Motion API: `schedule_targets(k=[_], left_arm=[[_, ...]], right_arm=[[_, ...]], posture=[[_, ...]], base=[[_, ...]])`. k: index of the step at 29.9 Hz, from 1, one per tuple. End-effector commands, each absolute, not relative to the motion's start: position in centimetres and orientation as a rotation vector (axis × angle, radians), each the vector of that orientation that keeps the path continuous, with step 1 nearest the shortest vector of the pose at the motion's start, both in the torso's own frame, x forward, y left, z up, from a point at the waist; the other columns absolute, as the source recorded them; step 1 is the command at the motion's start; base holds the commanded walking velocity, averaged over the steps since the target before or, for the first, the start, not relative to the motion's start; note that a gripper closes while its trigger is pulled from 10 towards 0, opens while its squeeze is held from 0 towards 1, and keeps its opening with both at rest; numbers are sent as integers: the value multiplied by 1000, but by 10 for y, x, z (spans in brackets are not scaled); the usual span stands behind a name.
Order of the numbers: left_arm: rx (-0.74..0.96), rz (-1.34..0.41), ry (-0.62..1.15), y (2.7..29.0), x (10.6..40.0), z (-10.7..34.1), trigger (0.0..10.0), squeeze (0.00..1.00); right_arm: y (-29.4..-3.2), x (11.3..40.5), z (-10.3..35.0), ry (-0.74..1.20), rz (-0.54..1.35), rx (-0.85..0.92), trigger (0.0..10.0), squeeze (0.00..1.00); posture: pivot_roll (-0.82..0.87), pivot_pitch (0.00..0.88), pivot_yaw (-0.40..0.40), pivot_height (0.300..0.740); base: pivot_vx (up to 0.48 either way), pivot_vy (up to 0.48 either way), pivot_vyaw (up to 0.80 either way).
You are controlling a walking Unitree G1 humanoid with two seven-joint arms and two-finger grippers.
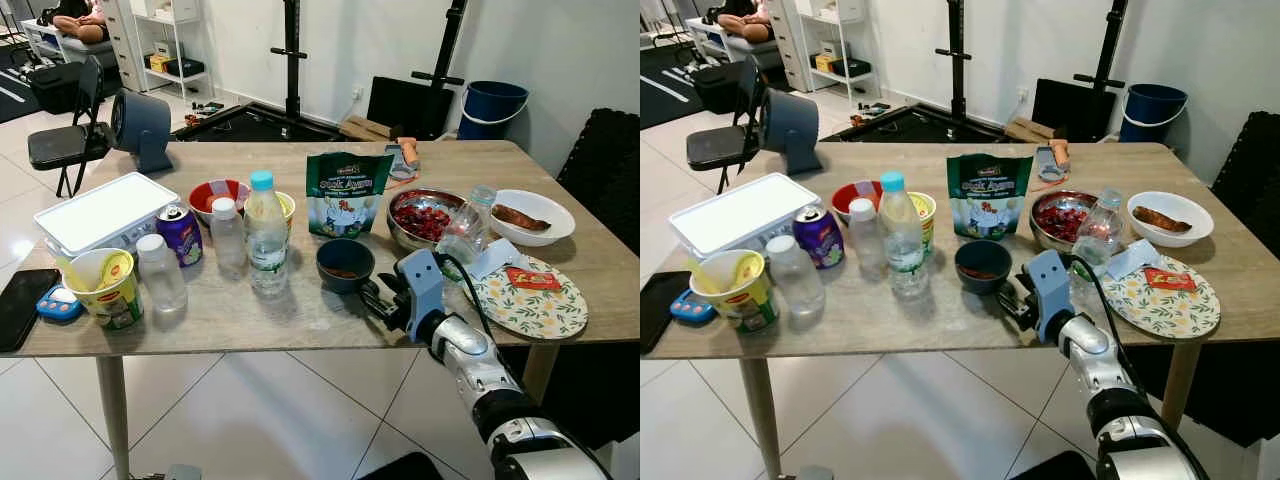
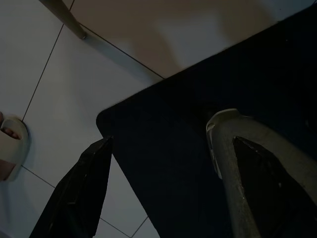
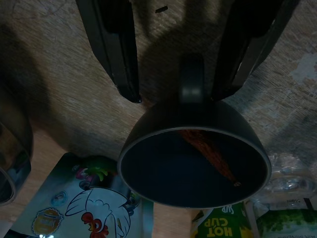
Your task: Restocking fridge
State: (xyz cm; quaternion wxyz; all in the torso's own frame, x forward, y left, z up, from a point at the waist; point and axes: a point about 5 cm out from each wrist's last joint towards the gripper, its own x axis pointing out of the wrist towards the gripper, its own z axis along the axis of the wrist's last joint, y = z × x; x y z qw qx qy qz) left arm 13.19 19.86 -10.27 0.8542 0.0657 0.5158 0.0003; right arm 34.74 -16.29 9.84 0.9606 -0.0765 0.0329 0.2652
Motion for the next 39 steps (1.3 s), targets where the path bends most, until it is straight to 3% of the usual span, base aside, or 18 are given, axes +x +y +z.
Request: schedule_targets(k=[1, 2, 3, 4, 5, 23, 24, 25, 39], left_arm=[[155, 0, 1098, 203, 129, -103, 10000, 0], [155, 0, 1098, 203, 129, -103, 10000, 0], [154, 0, 1097, 203, 129, -103, 10000, 0], [154, 0, 1097, 203, 129, -103, 10000, 0], [154, 0, 1097, 203, 129, -103, 10000, 0], [150, 0, 1094, 203, 130, -103, 10000, 0], [148, 1, 1092, 203, 130, -103, 10000, 0], [144, 2, 1092, 203, 130, -103, 10000, 0], [125, 23, 1104, 205, 130, -103, 10000, 0]], right_arm=[[-163, 345, 93, 91, 530, -138, 4157, 0], [-163, 345, 93, 91, 530, -138, 4157, 0], [-163, 345, 93, 92, 530, -137, 1490, 0], [-163, 345, 93, 92, 530, -137, 1490, 0], [-163, 345, 93, 93, 531, -136, 0, 0], [-163, 343, 96, 61, 564, -111, 0, 0], [-165, 342, 97, 57, 586, -111, 7569, 0], [-166, 340, 97, 54, 610, -114, 10000, 0], [-188, 312, 102, 45, 848, -45, 10000, 0]], posture=[[-23, 30, -6, 740], [-23, 30, -6, 740], [-23, 30, -6, 740], [-23, 30, -6, 740], [-23, 29, -5, 740], [-23, 19, -5, 740], [-23, 20, -4, 740], [-23, 20, -4, 740], [-22, 17, 3, 740]], base=[[0, 0, 0], [0, 0, 0], [0, 0, 0], [0, 0, 0], [0, 0, 0], [0, 0, 0], [0, 0, 0], [0, 0, 0], [0, 0, 0]])
